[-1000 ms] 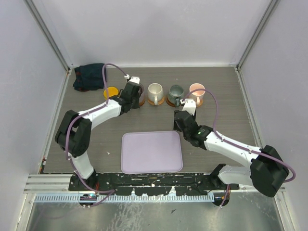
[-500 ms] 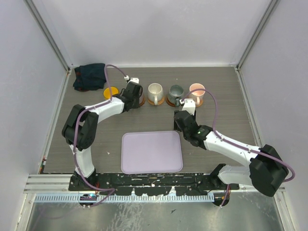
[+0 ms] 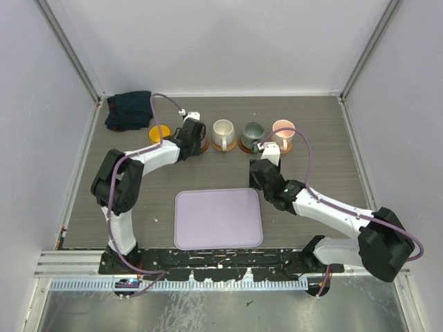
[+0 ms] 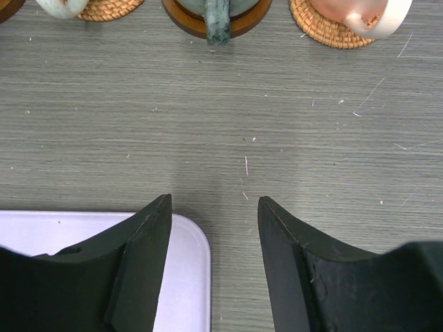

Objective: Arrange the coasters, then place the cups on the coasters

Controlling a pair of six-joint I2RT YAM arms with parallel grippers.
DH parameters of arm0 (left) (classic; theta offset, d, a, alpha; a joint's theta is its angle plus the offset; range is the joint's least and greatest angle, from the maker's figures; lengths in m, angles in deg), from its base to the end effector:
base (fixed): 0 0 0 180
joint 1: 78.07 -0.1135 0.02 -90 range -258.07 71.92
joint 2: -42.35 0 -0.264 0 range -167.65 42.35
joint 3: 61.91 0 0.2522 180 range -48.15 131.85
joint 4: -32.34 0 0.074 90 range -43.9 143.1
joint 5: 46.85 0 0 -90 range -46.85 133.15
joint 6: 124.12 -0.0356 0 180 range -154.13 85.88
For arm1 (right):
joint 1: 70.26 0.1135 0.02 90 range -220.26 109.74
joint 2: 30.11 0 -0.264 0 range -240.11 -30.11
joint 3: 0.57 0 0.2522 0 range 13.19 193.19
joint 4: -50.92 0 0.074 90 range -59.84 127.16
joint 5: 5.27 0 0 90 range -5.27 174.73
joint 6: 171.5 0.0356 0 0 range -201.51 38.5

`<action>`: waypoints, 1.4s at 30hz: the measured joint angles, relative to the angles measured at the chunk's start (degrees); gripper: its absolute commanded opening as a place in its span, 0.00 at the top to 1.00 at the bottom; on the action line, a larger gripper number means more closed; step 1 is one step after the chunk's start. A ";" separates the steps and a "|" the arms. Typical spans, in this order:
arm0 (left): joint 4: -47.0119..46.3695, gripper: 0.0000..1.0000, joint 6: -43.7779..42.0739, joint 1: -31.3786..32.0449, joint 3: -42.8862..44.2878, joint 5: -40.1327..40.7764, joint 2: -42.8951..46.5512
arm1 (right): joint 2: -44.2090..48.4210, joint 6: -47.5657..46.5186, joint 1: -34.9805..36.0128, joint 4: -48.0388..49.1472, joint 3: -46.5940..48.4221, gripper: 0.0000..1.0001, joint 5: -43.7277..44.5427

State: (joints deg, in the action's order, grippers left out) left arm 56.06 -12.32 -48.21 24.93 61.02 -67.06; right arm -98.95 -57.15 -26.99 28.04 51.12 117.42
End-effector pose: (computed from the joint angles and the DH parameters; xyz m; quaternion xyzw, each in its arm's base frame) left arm 0.3655 -0.1972 0.1877 0.0068 0.9187 -0.0305 0.3938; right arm 0.1918 0.1541 0.2185 -0.0257 0.8775 0.0136 0.4787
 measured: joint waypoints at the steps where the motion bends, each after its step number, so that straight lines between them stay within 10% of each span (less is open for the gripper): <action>1: -0.33 1.00 0.09 0.00 0.00 0.13 0.00 | -0.07 0.00 0.00 0.02 0.00 0.42 -0.13; 16: -1.60 1.00 1.53 0.00 -0.04 1.16 -1.01 | -0.42 0.04 0.00 0.02 -0.02 0.42 -1.53; 42: -2.89 0.21 2.86 0.00 -0.83 2.32 -0.31 | -0.94 0.04 0.00 0.04 -0.02 0.42 -3.50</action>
State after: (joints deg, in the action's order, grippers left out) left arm 53.17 -9.46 -48.21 24.10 63.34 -67.37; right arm -99.89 -57.10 -26.99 28.08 51.10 113.92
